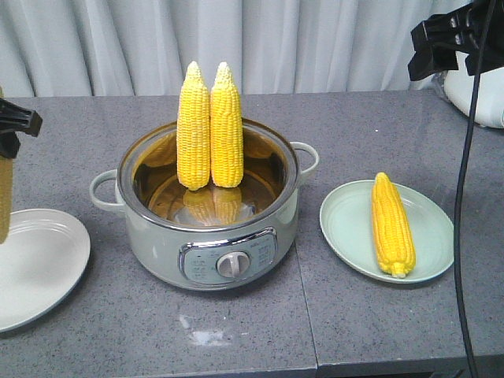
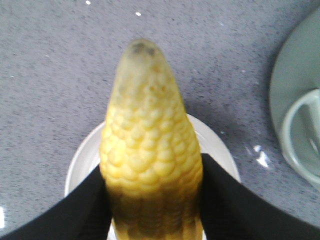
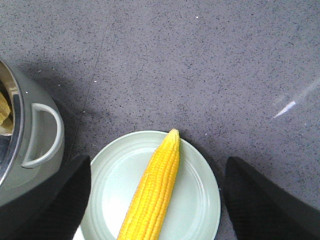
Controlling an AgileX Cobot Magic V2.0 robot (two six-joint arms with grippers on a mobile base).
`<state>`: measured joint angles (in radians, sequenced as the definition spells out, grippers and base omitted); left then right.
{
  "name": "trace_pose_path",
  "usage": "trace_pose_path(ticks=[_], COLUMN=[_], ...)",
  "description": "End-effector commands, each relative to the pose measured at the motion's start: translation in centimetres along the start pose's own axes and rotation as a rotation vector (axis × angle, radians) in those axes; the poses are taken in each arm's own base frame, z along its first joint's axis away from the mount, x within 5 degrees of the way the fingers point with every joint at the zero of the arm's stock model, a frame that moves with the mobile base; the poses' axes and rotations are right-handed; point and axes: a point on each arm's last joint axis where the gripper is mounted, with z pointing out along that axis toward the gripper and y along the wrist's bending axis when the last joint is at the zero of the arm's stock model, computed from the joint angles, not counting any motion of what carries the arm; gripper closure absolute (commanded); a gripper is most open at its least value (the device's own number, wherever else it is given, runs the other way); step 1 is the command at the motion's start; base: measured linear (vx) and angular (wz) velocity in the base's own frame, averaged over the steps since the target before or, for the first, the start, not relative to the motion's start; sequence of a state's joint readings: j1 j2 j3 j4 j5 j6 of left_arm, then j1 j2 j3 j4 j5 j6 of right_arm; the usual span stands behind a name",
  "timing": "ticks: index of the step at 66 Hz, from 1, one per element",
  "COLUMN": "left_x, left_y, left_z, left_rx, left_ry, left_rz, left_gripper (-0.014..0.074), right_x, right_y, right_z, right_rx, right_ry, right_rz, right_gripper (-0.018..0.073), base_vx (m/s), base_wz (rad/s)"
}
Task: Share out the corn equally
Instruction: 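Lower the held corn cob onto the white plate and open the left gripper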
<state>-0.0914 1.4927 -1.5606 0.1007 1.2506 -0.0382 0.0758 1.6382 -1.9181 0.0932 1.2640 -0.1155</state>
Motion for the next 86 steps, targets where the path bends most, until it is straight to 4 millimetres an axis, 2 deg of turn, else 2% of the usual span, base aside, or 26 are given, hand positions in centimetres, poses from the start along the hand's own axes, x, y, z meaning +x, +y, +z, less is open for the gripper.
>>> trace_pose_path(ticks=[1, 11, 24, 46, 61, 71, 86], left_x=[-0.1, 0.2, 1.8, 2.2, 3.7, 3.9, 3.7], left_y=[-0.2, -0.3, -0.4, -0.5, 0.8, 1.6, 1.4], left_z=[-1.7, -0.9, 1.5, 2.1, 3.9, 4.1, 6.3], left_rx=[0.044, 0.048, 0.041, 0.037, 0.013, 0.011, 0.078], left_ry=[-0.057, -0.027, 0.072, 0.098, 0.180, 0.189, 0.249], left_rz=[-0.022, -0.020, -0.012, 0.010, -0.023, -0.058, -0.073], left_gripper=[0.0397, 0.0397, 0.0394, 0.0393, 0.0393, 0.0393, 0.0391], right_x=[-0.1, -0.1, -0.1, -0.1, -0.1, -0.1, -0.1], right_y=[0.1, 0.1, 0.1, 0.1, 0.1, 0.1, 0.1], right_z=[-2.8, -2.8, -2.8, -2.8, -2.8, -2.8, -2.8], right_rx=[0.009, 0.009, 0.009, 0.009, 0.009, 0.009, 0.009], right_ry=[-0.058, -0.058, -0.058, -0.058, -0.058, -0.058, -0.058], right_rz=[-0.006, -0.006, -0.006, -0.006, -0.006, -0.006, -0.006], right_gripper=[0.0020, 0.0020, 0.0020, 0.0020, 0.0020, 0.0020, 0.0020], base_vx=[0.00, 0.00, 0.00, 0.00, 0.00, 0.00, 0.00], base_wz=[0.00, 0.00, 0.00, 0.00, 0.00, 0.00, 0.00])
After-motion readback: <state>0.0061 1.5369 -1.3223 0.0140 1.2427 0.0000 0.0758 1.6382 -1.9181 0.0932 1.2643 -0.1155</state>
